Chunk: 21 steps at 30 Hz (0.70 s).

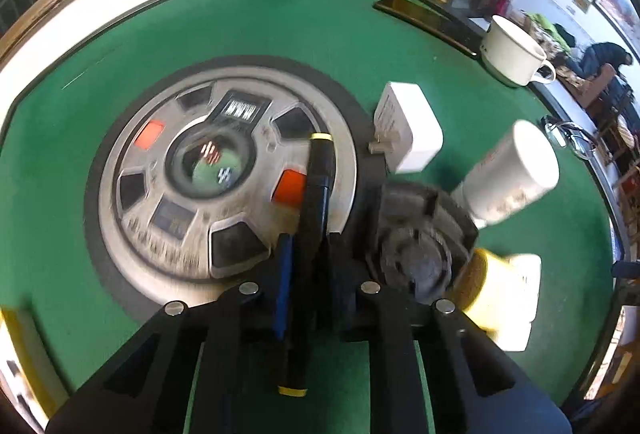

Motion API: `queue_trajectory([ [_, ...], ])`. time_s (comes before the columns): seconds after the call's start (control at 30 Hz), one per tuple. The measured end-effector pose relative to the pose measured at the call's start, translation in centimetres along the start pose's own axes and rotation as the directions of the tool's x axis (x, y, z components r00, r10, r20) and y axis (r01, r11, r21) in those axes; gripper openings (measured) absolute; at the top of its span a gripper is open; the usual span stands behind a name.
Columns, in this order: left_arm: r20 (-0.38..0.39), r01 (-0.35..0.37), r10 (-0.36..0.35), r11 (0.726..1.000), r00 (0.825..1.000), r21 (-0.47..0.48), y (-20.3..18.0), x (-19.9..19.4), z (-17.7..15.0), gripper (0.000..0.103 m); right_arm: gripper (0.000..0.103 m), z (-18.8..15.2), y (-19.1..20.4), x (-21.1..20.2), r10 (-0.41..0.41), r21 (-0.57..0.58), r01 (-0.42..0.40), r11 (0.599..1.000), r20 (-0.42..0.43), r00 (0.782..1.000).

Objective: Organize rigid objects
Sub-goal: 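Grasp the yellow-tipped black marker with the left gripper while the right grasps the green-labelled white bottle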

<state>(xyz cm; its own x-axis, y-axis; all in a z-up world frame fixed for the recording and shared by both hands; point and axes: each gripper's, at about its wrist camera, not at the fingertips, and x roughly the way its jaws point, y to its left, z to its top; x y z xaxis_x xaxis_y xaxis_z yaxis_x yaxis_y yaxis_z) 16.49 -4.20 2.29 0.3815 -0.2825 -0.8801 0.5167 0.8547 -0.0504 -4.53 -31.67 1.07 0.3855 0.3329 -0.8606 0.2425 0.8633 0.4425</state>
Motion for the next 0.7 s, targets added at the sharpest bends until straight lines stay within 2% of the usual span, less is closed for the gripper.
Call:
queue_trajectory([
  [0.1,0.003,-0.007,0.007,0.999,1.000,-0.048,0.0,-1.6,-3.0,0.013,0.052,0.5,1.0,0.2,0.030,-0.022,-0.030,0.999,-0.009,1.000],
  [0.27,0.006,0.021,-0.020,0.986,1.000,-0.164,-0.9,-5.1,-9.8,0.013,0.052,1.9,4.2,2.0,0.103,-0.039,-0.105,0.994,-0.050,0.993],
  [0.37,0.015,0.011,-0.008,0.984,1.000,-0.176,-2.0,-6.9,-13.1,0.013,0.052,3.0,6.5,3.5,0.156,-0.020,-0.158,0.987,-0.079,0.985],
  [0.5,0.022,0.013,-0.010,0.984,1.000,-0.179,-1.9,-7.9,-14.7,0.013,0.052,4.9,9.2,5.8,0.196,0.032,-0.193,0.981,-0.088,0.977],
  [0.6,0.026,0.017,-0.013,0.985,1.000,-0.174,-1.7,-8.3,-15.3,0.013,0.052,6.3,10.5,7.9,0.167,0.072,-0.160,0.985,-0.103,0.981],
  [0.67,0.028,0.012,-0.008,0.987,1.000,-0.161,-2.1,-8.1,-15.1,0.013,0.052,6.7,11.0,8.9,0.101,0.076,-0.093,0.993,-0.109,0.989],
  [0.7,0.029,0.012,-0.007,0.987,1.000,-0.159,-2.3,-8.0,-15.0,0.013,0.050,6.8,11.0,9.2,0.103,0.099,-0.092,0.991,-0.106,0.989],
])
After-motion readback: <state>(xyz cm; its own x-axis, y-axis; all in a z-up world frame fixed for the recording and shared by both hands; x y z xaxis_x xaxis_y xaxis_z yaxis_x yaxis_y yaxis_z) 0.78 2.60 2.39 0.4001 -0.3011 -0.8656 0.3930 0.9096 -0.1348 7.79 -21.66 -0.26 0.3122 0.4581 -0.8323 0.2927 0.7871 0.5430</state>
